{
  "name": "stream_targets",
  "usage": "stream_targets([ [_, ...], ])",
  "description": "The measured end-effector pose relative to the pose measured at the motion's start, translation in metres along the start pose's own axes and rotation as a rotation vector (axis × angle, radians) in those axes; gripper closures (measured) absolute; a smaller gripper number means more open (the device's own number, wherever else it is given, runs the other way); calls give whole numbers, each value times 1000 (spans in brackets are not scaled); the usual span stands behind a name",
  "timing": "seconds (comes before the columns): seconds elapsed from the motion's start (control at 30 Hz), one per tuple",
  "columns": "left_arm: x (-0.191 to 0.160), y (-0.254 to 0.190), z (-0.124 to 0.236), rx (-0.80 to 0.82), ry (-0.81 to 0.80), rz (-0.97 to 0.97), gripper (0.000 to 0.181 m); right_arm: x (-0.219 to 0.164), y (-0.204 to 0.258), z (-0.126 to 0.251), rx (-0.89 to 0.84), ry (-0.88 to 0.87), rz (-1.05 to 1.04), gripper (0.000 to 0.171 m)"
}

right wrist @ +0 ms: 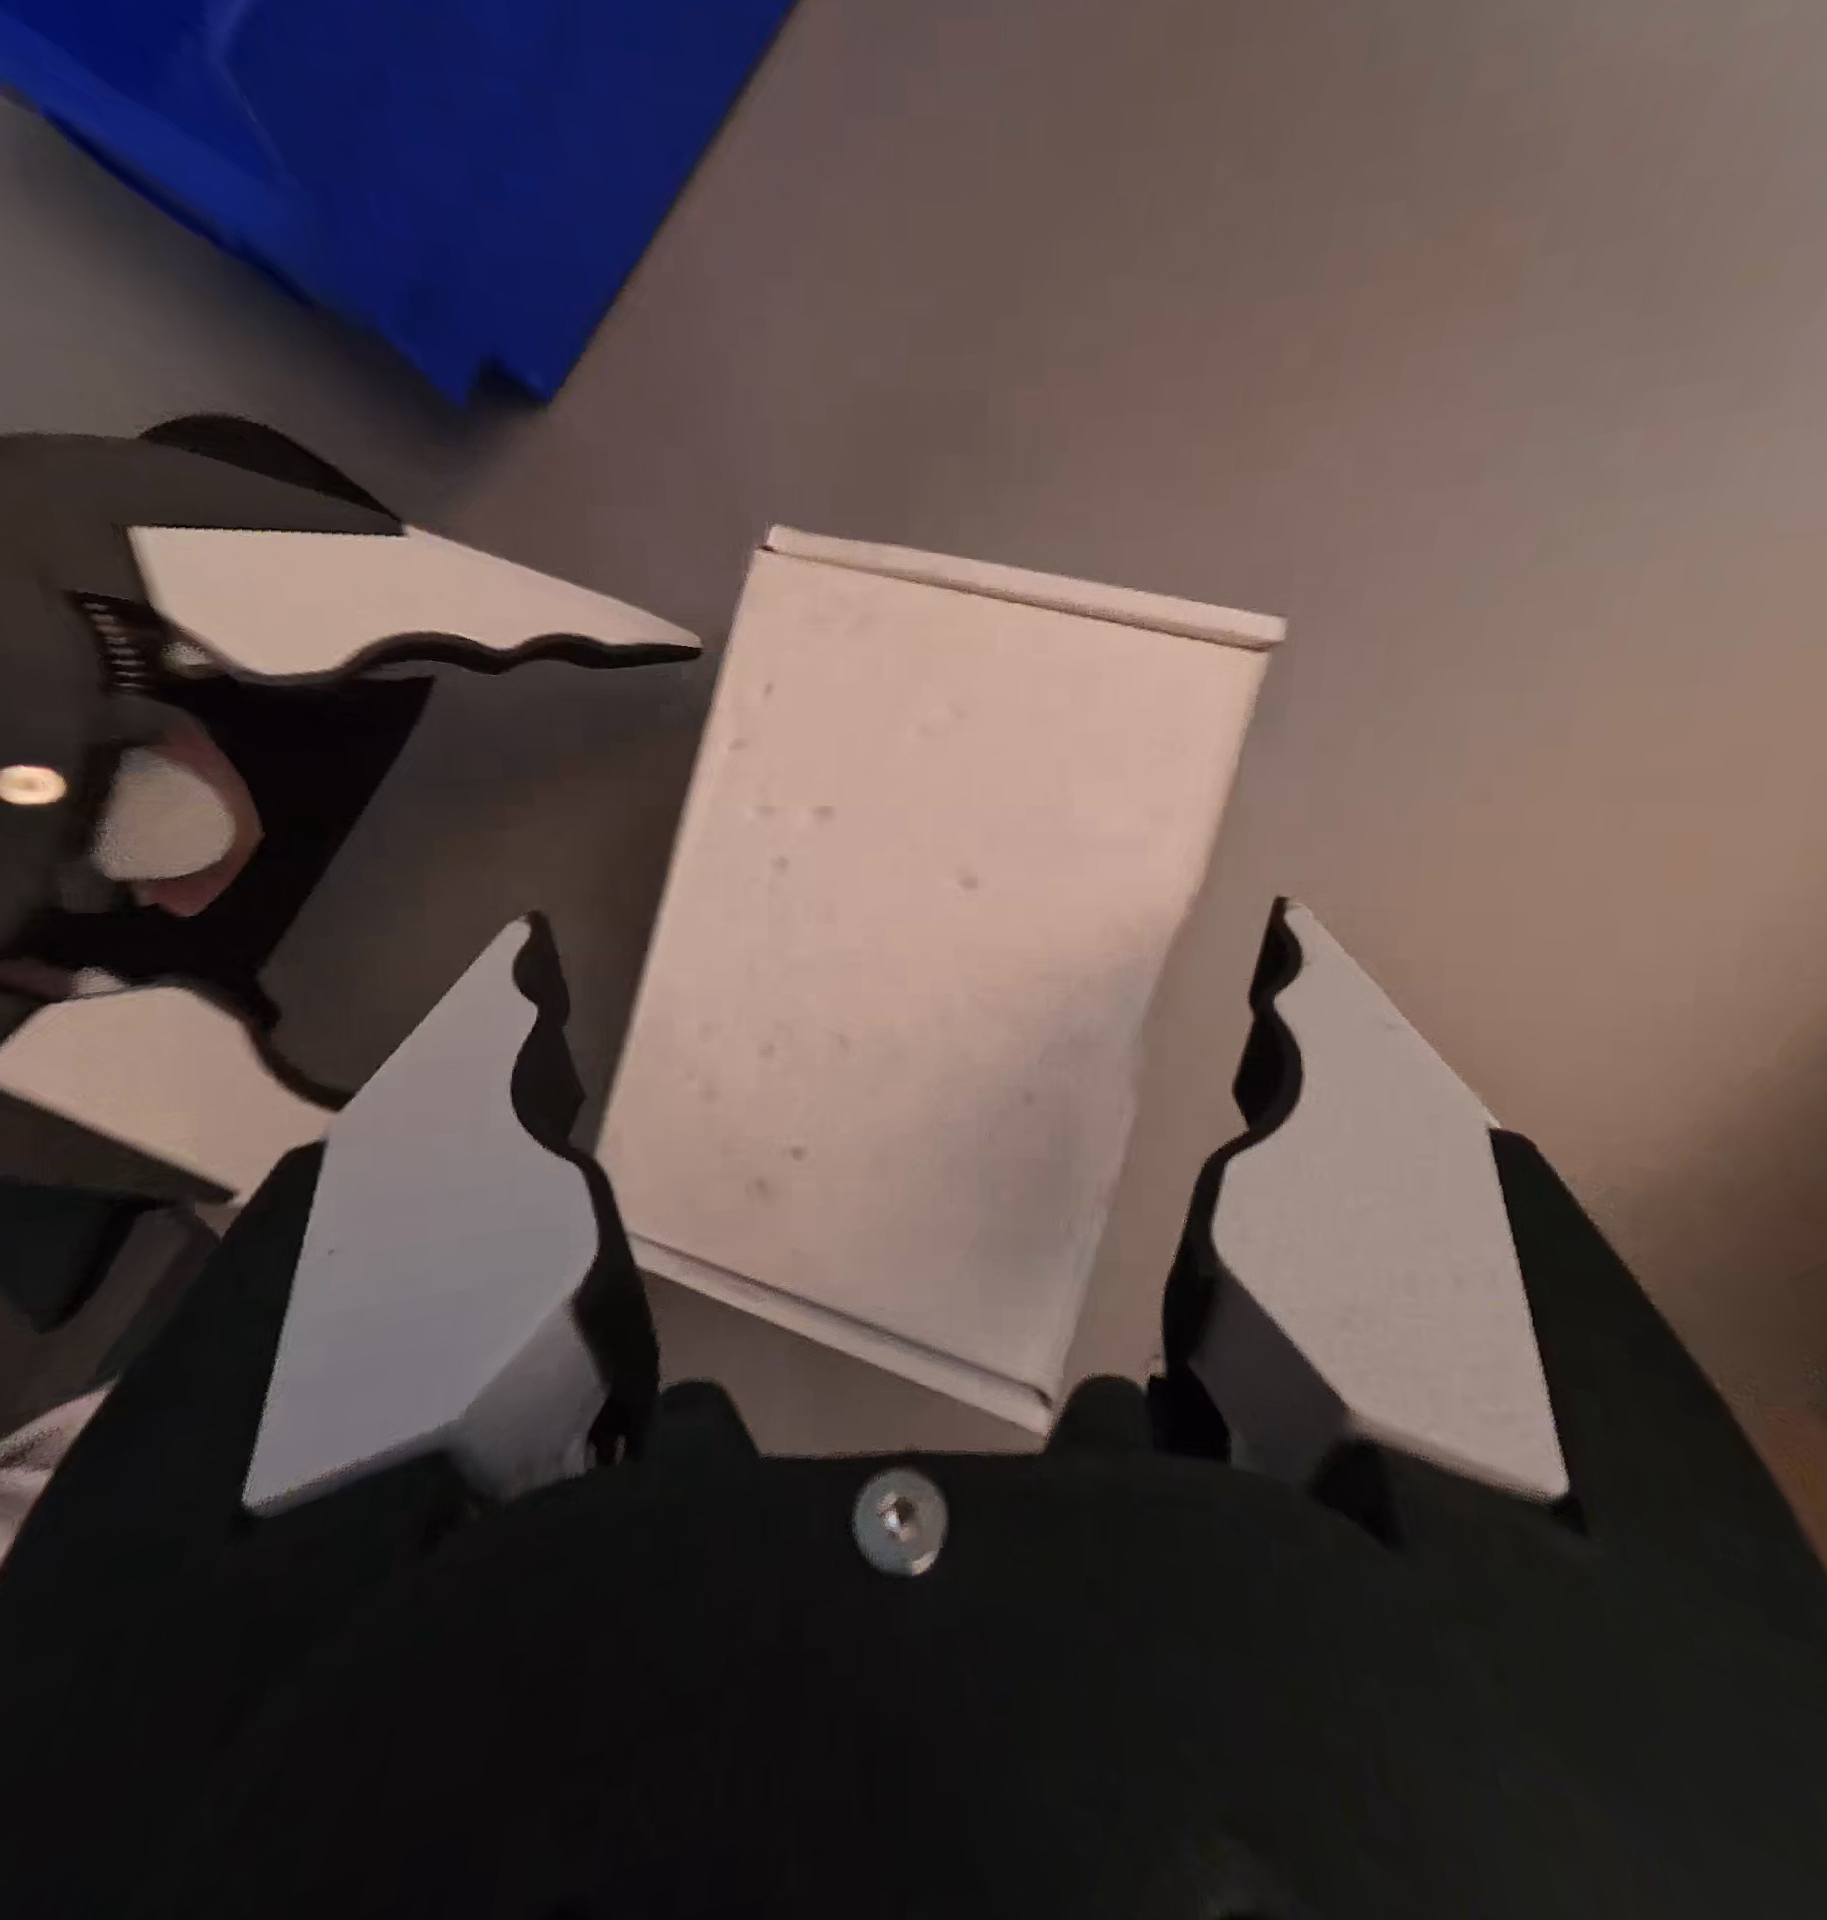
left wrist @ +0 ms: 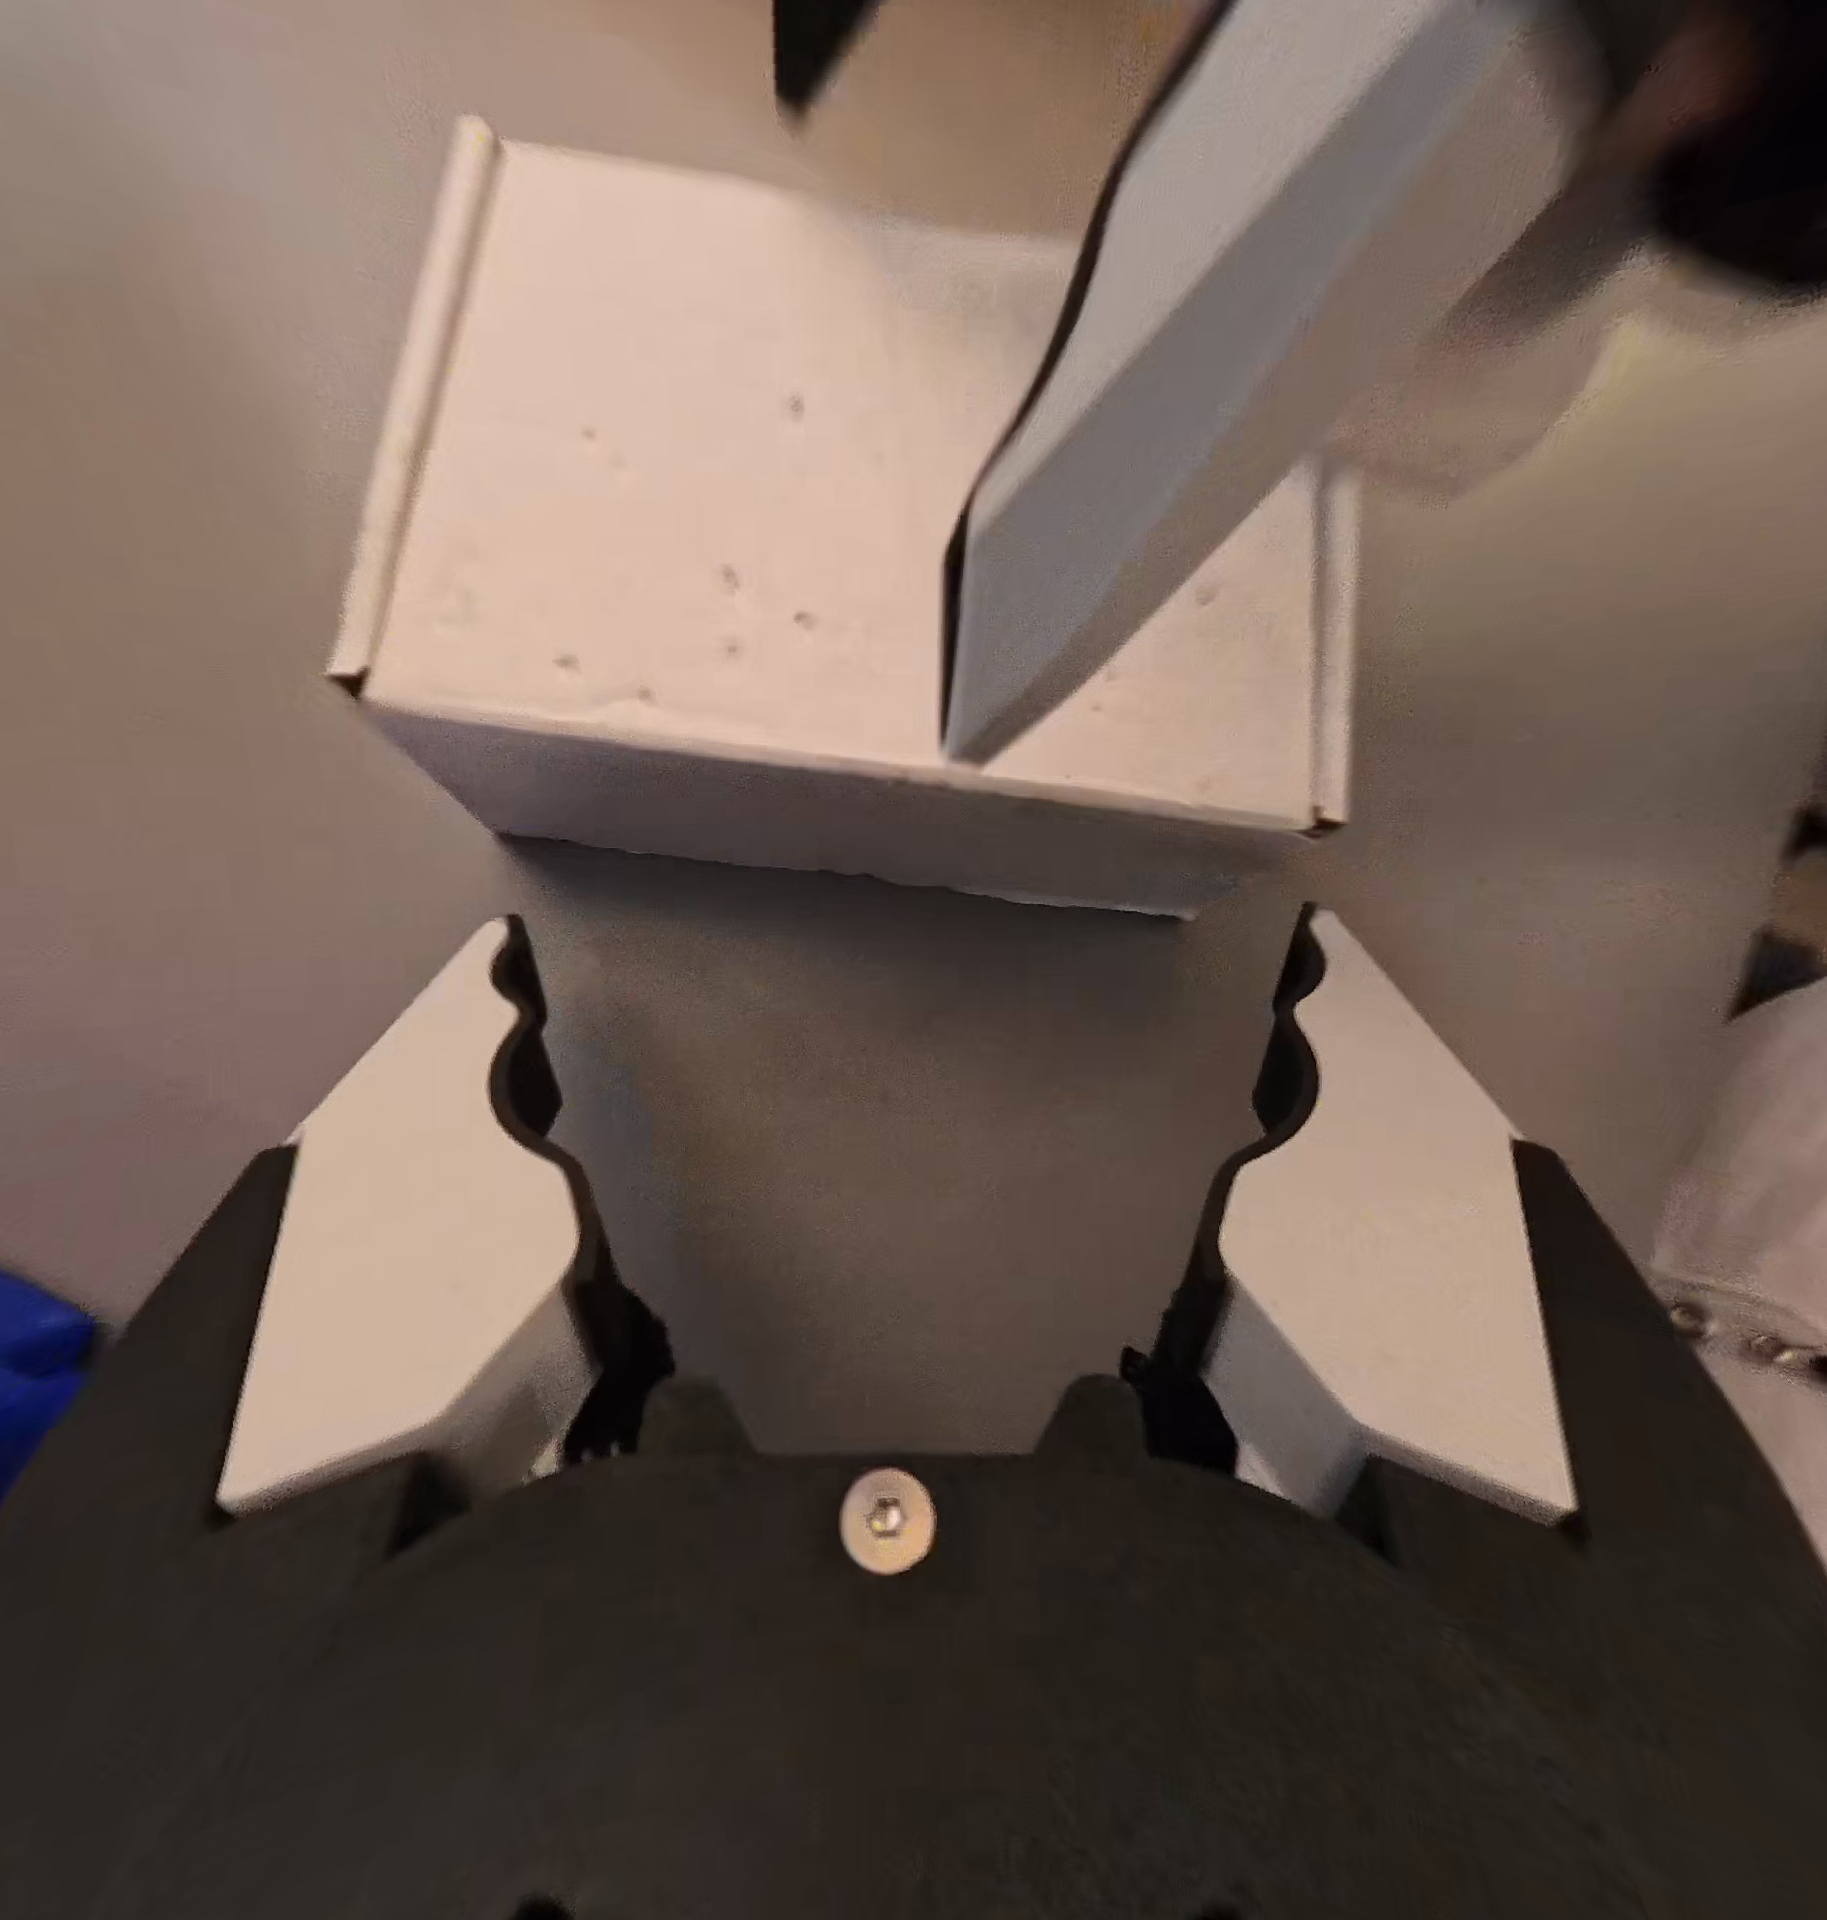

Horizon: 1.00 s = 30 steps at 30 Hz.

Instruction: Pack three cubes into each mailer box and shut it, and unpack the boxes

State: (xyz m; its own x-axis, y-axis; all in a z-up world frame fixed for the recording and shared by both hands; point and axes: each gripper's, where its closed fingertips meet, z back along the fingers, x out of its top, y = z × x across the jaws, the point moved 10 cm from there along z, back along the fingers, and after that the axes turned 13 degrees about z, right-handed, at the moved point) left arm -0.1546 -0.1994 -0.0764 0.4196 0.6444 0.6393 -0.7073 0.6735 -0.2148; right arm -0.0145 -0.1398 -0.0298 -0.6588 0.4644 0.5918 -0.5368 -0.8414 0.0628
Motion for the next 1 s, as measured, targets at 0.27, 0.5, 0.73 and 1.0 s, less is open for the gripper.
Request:
stream_targets([
  [0.27,-27,10,54,-112,-493,64,81,15,11,-37,-186,312,8,35],
  [0.5,-34,22,81,-57,-741,89,98,17,8,-41,-151,459,-47,43],
  [0.73,-40,26,86,-64,-777,124,102,10,0,-47,-115,565,-61,41],
  [1.0,-39,19,77,-10,-709,52,102,7,-11,-28,-106,558,3,41],
])
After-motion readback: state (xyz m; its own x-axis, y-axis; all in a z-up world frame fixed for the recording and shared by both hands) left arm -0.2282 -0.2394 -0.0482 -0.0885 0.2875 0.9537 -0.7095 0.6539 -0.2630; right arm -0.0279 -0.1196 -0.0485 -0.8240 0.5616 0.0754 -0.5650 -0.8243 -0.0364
